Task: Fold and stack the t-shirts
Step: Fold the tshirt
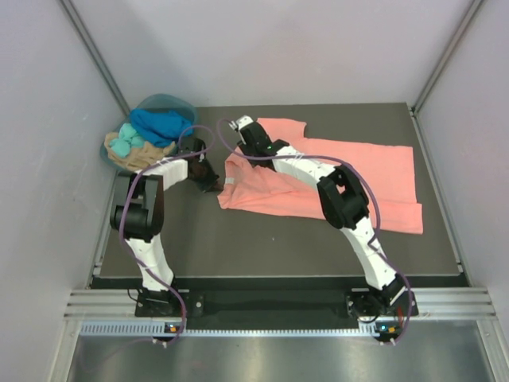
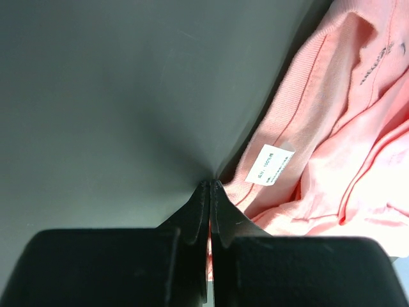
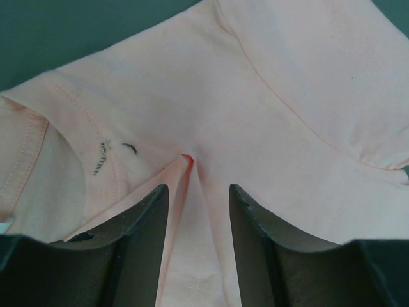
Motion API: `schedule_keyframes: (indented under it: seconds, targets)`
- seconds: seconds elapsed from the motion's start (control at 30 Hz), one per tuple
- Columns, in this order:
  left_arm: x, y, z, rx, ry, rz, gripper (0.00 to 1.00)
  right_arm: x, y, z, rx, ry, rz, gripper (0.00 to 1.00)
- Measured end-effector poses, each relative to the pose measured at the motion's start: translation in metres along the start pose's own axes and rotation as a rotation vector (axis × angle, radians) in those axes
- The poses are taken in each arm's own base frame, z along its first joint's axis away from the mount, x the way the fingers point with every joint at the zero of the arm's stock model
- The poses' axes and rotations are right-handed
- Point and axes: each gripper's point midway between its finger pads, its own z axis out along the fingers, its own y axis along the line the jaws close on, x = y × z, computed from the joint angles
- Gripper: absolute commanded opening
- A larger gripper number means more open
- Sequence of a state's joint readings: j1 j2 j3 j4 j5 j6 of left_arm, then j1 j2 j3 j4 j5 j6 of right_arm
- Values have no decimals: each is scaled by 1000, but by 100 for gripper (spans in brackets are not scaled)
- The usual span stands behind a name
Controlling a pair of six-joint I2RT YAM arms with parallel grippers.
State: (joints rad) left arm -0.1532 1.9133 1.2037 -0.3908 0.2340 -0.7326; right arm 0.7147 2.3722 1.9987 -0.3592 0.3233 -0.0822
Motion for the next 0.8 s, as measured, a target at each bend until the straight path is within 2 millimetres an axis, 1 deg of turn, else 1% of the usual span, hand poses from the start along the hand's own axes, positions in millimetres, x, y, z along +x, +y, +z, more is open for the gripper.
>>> schedule_keyframes:
  seconds: [0.07,0.17,0.2,0.23,0.3,0.47,0.57,0.7,0.8]
  targets:
    - [0,0,0,0,-5,1,0,4,4,3,-13,8,1,42]
    - [0,0,0,1,-17,5,0,13,10,9,-32,28,-1,32]
    - [0,0,0,1,-21,6,0,16,11,11,-36,34,-1,22]
    - [0,1,0,0,-24,7,0,18,12,13,-38,38,-2,16]
    - [0,1,-1,-2,-30,8,0,21,13,15,-41,43,-2,0]
    - [-1,1,-1,-22,-50,21,0,20,11,15,-29,41,7,0]
    - [-2,2,-1,-45,-71,36,0,19,5,14,-2,38,17,0]
    - [-6,6,-2,-84,-110,52,0,14,-9,8,40,23,70,0]
    - [-11,10,-3,-108,-136,61,0,9,-28,1,64,9,128,0]
